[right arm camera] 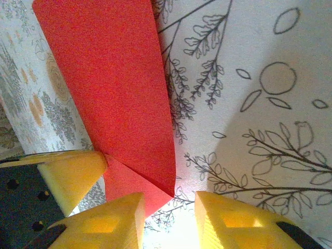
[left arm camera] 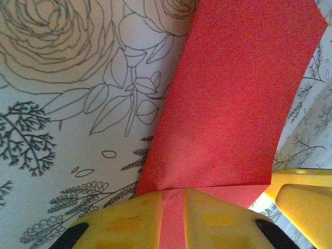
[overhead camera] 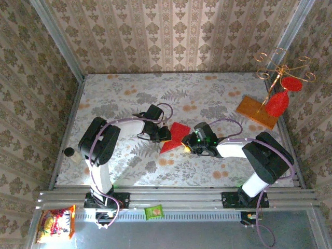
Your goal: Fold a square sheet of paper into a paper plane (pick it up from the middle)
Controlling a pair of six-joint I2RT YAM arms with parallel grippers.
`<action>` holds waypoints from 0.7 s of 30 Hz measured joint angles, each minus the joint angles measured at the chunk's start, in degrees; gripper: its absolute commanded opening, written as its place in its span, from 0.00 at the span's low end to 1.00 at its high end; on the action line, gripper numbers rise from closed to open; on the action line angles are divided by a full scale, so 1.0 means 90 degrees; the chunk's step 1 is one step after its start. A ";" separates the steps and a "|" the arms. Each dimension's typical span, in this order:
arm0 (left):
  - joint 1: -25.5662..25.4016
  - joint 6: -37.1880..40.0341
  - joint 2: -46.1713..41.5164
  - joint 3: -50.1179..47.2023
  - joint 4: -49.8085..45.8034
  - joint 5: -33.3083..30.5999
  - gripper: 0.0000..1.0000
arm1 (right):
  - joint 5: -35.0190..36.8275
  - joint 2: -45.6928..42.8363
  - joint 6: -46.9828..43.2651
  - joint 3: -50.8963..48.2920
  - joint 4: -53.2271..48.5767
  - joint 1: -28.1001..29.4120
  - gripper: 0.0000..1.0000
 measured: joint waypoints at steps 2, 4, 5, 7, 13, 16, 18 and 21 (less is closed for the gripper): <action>0.0041 -0.0039 0.0005 -0.0036 0.0049 0.0097 0.20 | -0.0041 0.0107 0.0015 0.0000 0.0223 0.0000 0.31; 0.0083 -0.0073 0.0007 -0.0078 0.0119 0.0187 0.20 | -0.0087 0.0243 0.0051 0.0000 0.0440 0.0000 0.30; 0.0102 -0.0097 0.0007 -0.0095 0.0151 0.0231 0.20 | -0.0107 0.0255 0.0075 -0.0002 0.0508 0.0000 0.30; 0.0126 -0.0119 0.0010 -0.0134 0.0216 0.0316 0.20 | -0.0138 0.0313 0.0100 -0.0002 0.0670 0.0000 0.29; 0.0197 -0.0214 0.0010 -0.0202 0.0330 0.0478 0.20 | -0.0155 0.0325 0.0141 -0.0002 0.0869 0.0000 0.28; 0.0211 -0.0240 0.0012 -0.0209 0.0352 0.0520 0.20 | -0.0160 0.0357 0.0146 -0.0002 0.0981 0.0000 0.27; 0.0231 -0.0248 0.0012 -0.0223 0.0376 0.0563 0.20 | -0.0160 0.0396 0.0165 -0.0002 0.1032 0.0000 0.26; 0.0240 -0.0274 0.0012 -0.0243 0.0425 0.0617 0.21 | -0.0182 0.0425 0.0170 -0.0002 0.1047 0.0000 0.26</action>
